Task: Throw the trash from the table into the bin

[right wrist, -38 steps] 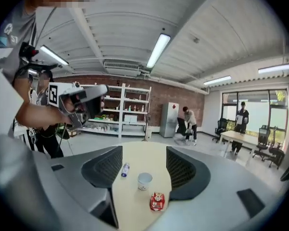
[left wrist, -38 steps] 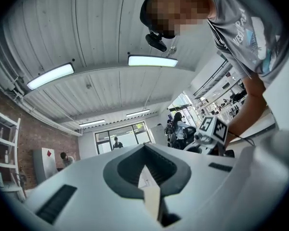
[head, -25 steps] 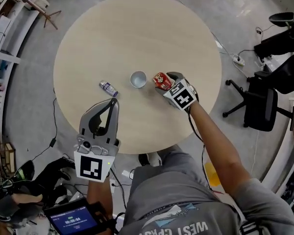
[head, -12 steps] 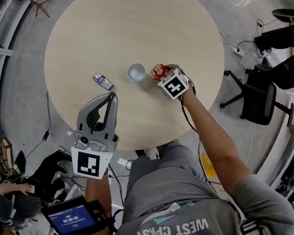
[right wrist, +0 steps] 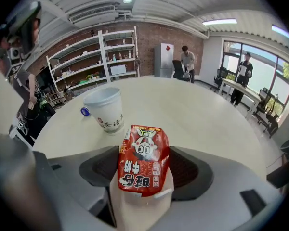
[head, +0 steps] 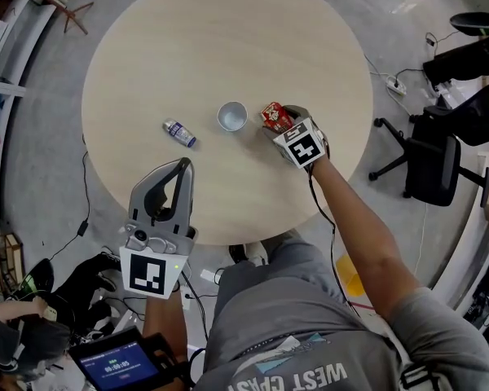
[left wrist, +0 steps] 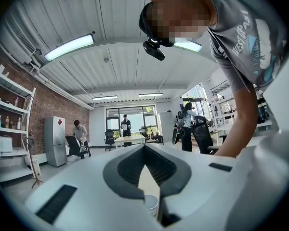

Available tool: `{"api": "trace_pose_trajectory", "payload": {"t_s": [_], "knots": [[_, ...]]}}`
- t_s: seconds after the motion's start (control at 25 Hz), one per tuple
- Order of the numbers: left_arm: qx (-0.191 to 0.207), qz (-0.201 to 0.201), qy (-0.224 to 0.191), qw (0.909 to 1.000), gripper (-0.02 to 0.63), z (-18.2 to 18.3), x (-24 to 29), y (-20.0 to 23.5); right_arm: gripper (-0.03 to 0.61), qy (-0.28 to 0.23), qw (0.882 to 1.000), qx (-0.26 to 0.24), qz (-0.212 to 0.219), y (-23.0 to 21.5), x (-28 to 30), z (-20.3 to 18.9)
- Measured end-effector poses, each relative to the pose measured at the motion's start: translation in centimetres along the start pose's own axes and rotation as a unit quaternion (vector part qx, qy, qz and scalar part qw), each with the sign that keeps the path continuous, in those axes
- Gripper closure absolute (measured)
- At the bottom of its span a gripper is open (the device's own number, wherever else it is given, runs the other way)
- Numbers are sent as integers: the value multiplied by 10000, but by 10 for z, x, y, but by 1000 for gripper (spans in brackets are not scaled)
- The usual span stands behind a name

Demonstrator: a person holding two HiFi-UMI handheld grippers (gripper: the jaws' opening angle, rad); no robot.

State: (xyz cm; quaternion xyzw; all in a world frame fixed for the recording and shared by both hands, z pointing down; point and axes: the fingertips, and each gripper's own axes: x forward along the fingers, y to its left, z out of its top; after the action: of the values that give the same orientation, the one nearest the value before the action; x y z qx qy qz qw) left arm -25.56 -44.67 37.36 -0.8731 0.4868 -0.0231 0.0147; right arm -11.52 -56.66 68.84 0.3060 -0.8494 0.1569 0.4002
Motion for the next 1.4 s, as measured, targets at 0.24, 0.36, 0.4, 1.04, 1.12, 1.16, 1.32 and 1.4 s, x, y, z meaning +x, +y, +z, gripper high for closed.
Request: {"api": "trace_pose_trajectory", "payload": {"t_s": [0.24,0.36,0.4,1.04,1.12,1.16,1.32,1.4], "knots": [[138,-134,-265,9995,571,27,-16,-30,268,-1242,9882,-427,-789,2,-98,36],[227,-325,-485,9980,571,54,-37,-48,268,-1708,9775,-434,-1158,18,-165,56],[252,-404,-563,9973,571,64,-47,-54,268,-1850,9732,-445,-1294,28,-190,62],[498,-2803,-1420,9480,571,138,-183,-280,268,-2643,8905,215,-3697,196,-549,-102],[471,-3162,-1435,9366,571,148,-185,-309,268,-2496,8806,430,-4005,210,-584,-137],[456,-3335,-1447,9305,571,152,-185,-327,268,-2418,8752,555,-4153,216,-601,-159],[401,-4023,-1414,9036,571,140,-181,-425,268,-2038,8524,1134,-4679,230,-657,-281],[311,-4387,-1318,8884,571,129,-186,-484,268,-1813,8401,1483,-4893,245,-681,-353]]}}
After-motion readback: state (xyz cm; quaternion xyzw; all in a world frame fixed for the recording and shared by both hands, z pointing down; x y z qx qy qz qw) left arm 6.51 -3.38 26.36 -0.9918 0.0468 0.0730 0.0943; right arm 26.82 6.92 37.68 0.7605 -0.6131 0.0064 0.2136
